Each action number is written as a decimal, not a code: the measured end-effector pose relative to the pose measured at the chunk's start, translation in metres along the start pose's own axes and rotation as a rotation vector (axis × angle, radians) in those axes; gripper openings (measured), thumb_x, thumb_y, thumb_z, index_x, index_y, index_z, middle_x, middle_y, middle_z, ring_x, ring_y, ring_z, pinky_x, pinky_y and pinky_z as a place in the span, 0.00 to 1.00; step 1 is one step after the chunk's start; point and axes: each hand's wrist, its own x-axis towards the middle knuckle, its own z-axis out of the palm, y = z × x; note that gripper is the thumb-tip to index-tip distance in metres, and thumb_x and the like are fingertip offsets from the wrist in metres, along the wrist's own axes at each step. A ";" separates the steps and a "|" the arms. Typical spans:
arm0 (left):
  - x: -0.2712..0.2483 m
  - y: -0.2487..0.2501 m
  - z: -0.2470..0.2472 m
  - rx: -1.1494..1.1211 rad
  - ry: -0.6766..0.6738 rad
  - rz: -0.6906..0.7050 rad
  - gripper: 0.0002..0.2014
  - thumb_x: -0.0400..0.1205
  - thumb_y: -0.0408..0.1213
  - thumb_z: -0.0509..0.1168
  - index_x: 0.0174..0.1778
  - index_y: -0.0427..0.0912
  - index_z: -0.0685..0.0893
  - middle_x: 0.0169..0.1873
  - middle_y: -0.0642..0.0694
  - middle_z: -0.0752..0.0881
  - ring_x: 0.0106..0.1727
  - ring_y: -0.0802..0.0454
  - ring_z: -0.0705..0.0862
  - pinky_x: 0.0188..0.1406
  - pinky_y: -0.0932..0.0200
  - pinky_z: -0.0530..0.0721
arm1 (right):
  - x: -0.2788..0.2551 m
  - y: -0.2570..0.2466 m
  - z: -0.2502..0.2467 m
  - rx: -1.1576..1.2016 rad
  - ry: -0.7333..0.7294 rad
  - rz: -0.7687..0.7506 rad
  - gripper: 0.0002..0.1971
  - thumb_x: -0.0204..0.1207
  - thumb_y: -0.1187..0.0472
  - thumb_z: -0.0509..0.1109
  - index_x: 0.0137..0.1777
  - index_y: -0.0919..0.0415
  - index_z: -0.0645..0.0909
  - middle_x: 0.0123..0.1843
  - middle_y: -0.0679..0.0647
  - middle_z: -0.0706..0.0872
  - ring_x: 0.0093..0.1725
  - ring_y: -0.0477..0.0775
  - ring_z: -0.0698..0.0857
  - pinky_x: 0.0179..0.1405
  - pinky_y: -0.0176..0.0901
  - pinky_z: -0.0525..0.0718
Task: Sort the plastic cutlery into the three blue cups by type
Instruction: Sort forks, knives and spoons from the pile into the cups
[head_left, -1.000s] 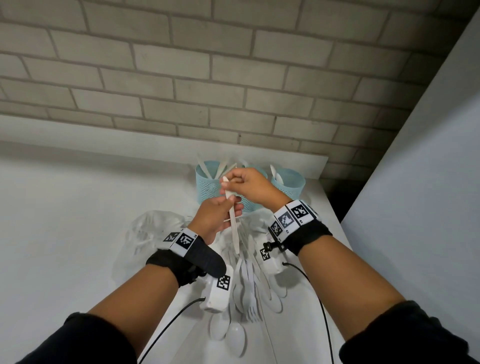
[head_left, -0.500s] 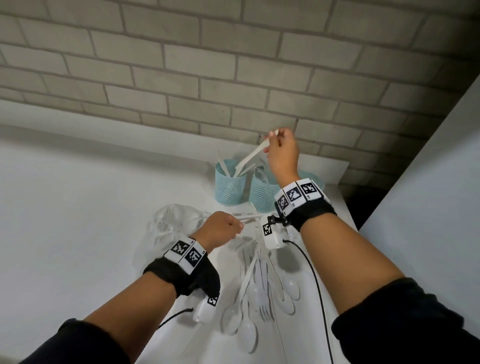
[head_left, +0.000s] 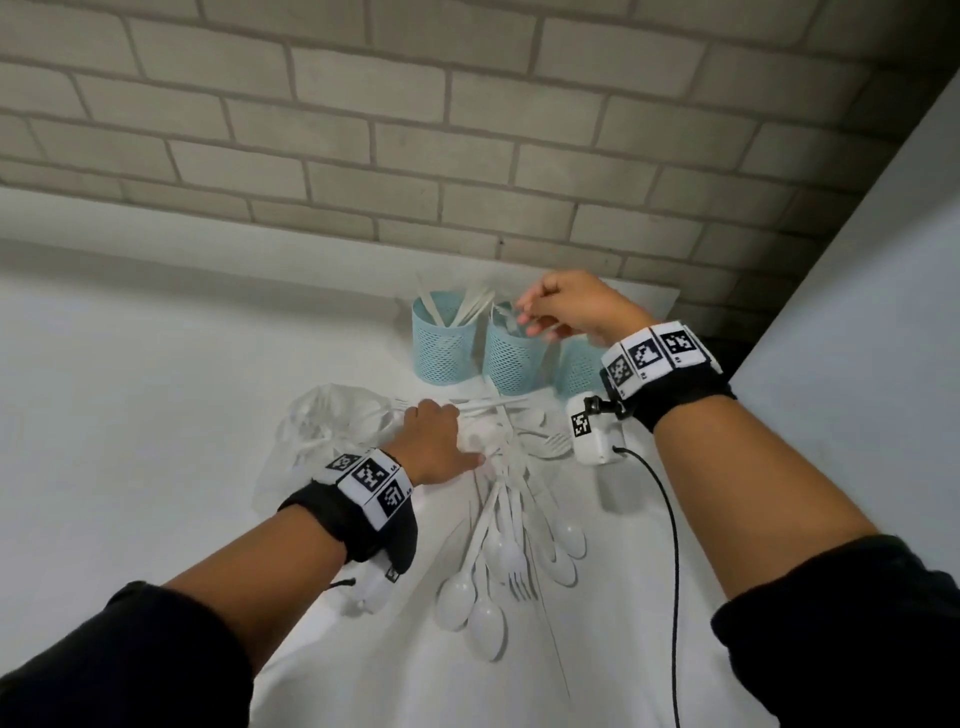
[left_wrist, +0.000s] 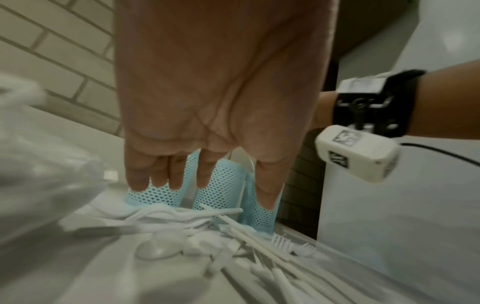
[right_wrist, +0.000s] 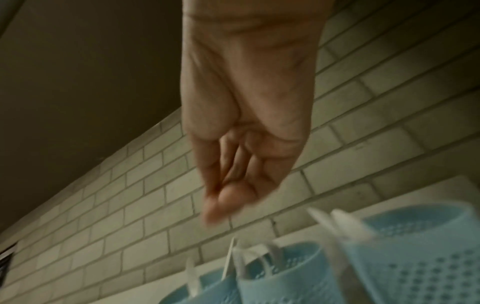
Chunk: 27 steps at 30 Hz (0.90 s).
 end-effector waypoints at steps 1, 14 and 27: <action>0.009 0.001 -0.001 -0.013 0.041 -0.005 0.35 0.80 0.53 0.64 0.77 0.37 0.63 0.74 0.35 0.65 0.76 0.37 0.63 0.74 0.46 0.65 | -0.009 0.003 -0.008 -0.101 -0.141 0.083 0.04 0.80 0.63 0.66 0.45 0.59 0.81 0.42 0.53 0.89 0.35 0.44 0.87 0.31 0.34 0.82; 0.069 -0.003 0.025 0.270 0.138 -0.134 0.24 0.78 0.46 0.65 0.67 0.40 0.71 0.65 0.41 0.70 0.67 0.42 0.71 0.64 0.46 0.73 | -0.065 0.132 0.019 -0.757 -0.065 0.449 0.40 0.72 0.59 0.70 0.82 0.48 0.54 0.78 0.59 0.65 0.76 0.62 0.69 0.73 0.57 0.72; 0.072 0.002 0.021 -0.067 0.047 -0.055 0.15 0.83 0.38 0.59 0.59 0.32 0.80 0.61 0.38 0.83 0.63 0.42 0.81 0.59 0.56 0.76 | -0.042 0.129 0.064 -0.540 -0.007 0.192 0.16 0.73 0.60 0.72 0.61 0.58 0.80 0.62 0.64 0.74 0.54 0.63 0.81 0.54 0.43 0.77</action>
